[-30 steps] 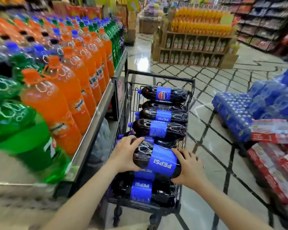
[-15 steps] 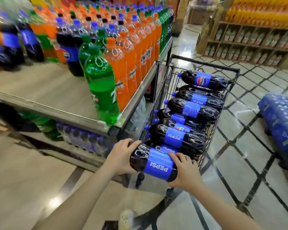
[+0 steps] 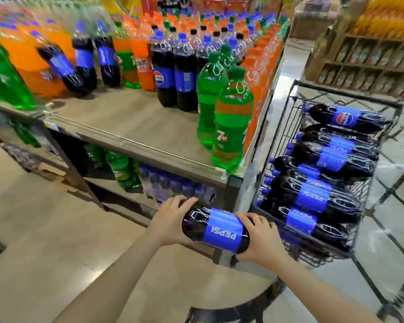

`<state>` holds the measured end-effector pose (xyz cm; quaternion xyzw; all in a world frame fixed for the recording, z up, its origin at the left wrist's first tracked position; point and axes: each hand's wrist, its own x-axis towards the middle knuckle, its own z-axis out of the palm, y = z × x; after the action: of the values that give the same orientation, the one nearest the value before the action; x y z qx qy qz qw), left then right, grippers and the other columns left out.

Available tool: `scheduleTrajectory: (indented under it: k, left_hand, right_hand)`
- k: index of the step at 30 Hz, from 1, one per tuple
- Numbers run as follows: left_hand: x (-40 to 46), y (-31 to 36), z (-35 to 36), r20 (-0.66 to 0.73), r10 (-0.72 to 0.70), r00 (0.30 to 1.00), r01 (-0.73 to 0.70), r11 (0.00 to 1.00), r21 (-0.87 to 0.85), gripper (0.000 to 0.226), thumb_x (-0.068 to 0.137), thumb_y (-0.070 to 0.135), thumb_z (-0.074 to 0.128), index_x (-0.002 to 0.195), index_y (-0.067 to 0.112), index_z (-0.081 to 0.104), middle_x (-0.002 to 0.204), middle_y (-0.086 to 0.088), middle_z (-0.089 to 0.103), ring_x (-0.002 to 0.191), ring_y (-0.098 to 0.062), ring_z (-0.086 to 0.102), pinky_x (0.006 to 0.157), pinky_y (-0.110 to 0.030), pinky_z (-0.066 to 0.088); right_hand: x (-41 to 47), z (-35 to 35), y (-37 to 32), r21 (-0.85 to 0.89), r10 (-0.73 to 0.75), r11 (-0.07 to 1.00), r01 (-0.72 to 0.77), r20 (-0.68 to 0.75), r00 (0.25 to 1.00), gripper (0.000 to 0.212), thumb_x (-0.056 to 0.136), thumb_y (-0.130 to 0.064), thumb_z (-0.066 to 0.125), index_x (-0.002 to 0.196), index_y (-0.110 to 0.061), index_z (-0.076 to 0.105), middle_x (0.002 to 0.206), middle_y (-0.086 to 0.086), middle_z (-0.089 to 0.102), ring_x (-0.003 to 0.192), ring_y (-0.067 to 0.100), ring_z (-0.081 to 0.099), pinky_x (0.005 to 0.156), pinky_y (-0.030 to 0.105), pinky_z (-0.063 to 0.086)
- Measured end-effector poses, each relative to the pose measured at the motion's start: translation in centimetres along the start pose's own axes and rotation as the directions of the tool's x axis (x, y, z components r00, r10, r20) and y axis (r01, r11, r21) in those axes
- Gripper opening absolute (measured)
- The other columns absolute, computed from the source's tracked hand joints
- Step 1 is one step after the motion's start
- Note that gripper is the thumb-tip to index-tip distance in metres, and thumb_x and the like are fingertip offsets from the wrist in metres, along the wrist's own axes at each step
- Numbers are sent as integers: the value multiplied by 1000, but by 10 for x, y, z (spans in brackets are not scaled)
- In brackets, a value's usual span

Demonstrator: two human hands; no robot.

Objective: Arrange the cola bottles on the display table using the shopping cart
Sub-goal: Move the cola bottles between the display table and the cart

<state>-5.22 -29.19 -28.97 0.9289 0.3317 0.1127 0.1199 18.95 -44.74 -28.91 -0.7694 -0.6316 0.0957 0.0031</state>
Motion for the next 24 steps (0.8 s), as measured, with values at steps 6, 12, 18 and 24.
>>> scheduleTrajectory:
  k: [6,12,18,24]
  left_hand:
    - [-22,-91,-50,-10,-17,1000,17,998,56,113,47,72,70,145,27,37,131,-2,48,117,-23,48,100,-38,43]
    - [-15,-160,-100,-90,-37,995,45,995,94,113,47,68,75,145,25,37,130,-5,48,115,-29,50,97,-41,43]
    - [23,-210,-142,-197,-22,980,41,995,92,114,46,73,75,144,25,39,128,-5,49,113,-26,51,97,-42,44]
    - [81,-266,-177,-279,-5,960,36,994,106,108,48,59,81,142,23,43,124,-7,52,109,-29,53,93,-39,44]
  right_hand:
    - [45,-9,-93,14,-35,999,35,-63,997,109,56,-62,68,148,-33,19,137,-1,39,126,24,39,97,43,36]
    - [103,-40,-153,-4,-86,996,86,-139,987,107,52,-62,65,146,-33,24,133,0,43,122,27,43,94,45,37]
    - [171,-83,-183,-54,-132,991,123,-207,970,108,53,-58,72,146,-31,27,132,1,44,121,25,43,93,44,38]
    - [262,-110,-198,-104,-153,986,127,-296,943,110,42,-58,73,142,-30,35,124,0,49,112,26,49,84,42,40]
